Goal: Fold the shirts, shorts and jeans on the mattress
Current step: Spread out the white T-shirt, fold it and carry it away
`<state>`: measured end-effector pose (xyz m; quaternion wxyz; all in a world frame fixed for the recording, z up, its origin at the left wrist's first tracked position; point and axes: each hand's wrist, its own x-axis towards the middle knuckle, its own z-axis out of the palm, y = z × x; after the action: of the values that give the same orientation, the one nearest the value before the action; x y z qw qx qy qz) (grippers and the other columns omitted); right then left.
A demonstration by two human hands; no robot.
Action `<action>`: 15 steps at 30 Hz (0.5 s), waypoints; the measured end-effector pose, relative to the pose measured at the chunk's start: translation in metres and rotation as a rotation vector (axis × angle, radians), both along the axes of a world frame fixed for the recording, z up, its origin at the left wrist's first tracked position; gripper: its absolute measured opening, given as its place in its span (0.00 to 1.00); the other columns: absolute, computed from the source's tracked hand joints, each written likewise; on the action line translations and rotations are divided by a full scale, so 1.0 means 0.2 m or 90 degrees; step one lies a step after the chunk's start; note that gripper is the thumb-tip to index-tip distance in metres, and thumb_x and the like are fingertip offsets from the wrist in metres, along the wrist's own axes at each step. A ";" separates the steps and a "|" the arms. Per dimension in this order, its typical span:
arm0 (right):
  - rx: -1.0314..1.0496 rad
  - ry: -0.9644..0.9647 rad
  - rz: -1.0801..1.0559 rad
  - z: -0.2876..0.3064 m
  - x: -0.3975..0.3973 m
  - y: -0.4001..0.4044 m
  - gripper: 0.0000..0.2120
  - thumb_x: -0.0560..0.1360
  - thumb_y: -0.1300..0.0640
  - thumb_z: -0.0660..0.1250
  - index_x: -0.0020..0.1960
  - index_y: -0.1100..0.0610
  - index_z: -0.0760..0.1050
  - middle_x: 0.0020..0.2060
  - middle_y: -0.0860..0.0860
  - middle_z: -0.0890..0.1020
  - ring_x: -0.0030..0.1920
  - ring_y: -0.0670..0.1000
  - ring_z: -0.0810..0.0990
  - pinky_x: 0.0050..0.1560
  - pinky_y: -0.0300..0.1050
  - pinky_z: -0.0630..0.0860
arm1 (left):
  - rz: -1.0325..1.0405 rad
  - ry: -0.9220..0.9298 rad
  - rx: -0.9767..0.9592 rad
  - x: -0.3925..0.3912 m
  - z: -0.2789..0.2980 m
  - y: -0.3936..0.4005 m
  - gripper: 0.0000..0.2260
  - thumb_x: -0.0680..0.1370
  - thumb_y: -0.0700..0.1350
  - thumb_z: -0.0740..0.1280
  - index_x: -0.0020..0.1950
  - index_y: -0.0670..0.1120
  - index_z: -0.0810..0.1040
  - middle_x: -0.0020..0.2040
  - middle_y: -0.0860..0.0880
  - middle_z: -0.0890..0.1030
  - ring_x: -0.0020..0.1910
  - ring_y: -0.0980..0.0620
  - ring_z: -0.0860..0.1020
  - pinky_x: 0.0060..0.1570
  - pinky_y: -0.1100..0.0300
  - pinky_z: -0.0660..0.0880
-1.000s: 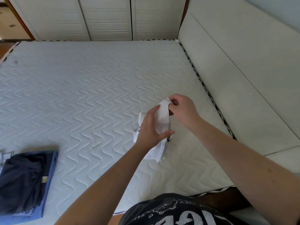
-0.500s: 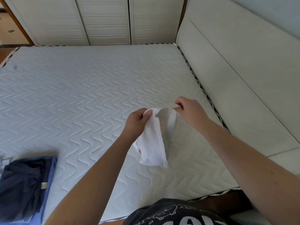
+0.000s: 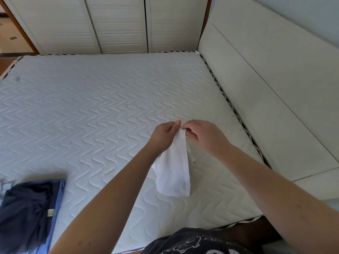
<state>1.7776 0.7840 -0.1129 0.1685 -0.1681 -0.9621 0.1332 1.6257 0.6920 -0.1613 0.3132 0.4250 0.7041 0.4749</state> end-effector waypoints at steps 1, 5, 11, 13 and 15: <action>0.000 -0.002 -0.013 0.00 0.00 -0.01 0.08 0.78 0.61 0.65 0.56 0.62 0.79 0.41 0.56 0.82 0.41 0.58 0.79 0.41 0.52 0.75 | -0.001 -0.004 -0.006 0.00 0.00 0.00 0.28 0.81 0.63 0.55 0.43 0.38 0.74 0.33 0.48 0.71 0.32 0.56 0.68 0.37 0.60 0.66; -0.006 0.022 -0.044 0.03 0.01 -0.03 0.08 0.78 0.63 0.64 0.54 0.65 0.77 0.42 0.58 0.83 0.40 0.61 0.80 0.40 0.54 0.75 | 0.000 -0.015 0.009 0.00 -0.04 -0.02 0.22 0.82 0.62 0.53 0.47 0.46 0.74 0.39 0.51 0.75 0.37 0.59 0.72 0.44 0.59 0.70; 0.017 0.041 -0.108 0.12 -0.05 -0.01 0.05 0.79 0.61 0.61 0.52 0.63 0.73 0.29 0.57 0.77 0.29 0.61 0.76 0.31 0.52 0.72 | 0.083 0.000 0.118 0.11 -0.19 -0.08 0.16 0.81 0.55 0.63 0.67 0.58 0.65 0.66 0.57 0.68 0.62 0.63 0.70 0.55 0.73 0.71; 0.022 0.045 -0.119 0.17 -0.09 0.02 0.06 0.79 0.61 0.60 0.54 0.61 0.73 0.27 0.55 0.75 0.28 0.59 0.74 0.30 0.48 0.69 | 0.188 0.038 0.129 0.17 -0.26 -0.12 0.16 0.79 0.55 0.65 0.65 0.59 0.64 0.63 0.56 0.69 0.60 0.61 0.71 0.55 0.70 0.71; 0.021 0.068 -0.125 0.23 -0.13 0.04 0.09 0.77 0.62 0.61 0.55 0.58 0.76 0.23 0.49 0.69 0.26 0.55 0.70 0.31 0.43 0.63 | 0.253 0.057 0.101 0.21 -0.33 -0.15 0.13 0.78 0.55 0.66 0.59 0.58 0.66 0.57 0.56 0.71 0.56 0.58 0.73 0.54 0.59 0.75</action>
<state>1.7507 0.7922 -0.0663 0.2348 -0.2510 -0.9327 0.1088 1.6681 0.6610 -0.2269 0.1475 0.3220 0.7477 0.5618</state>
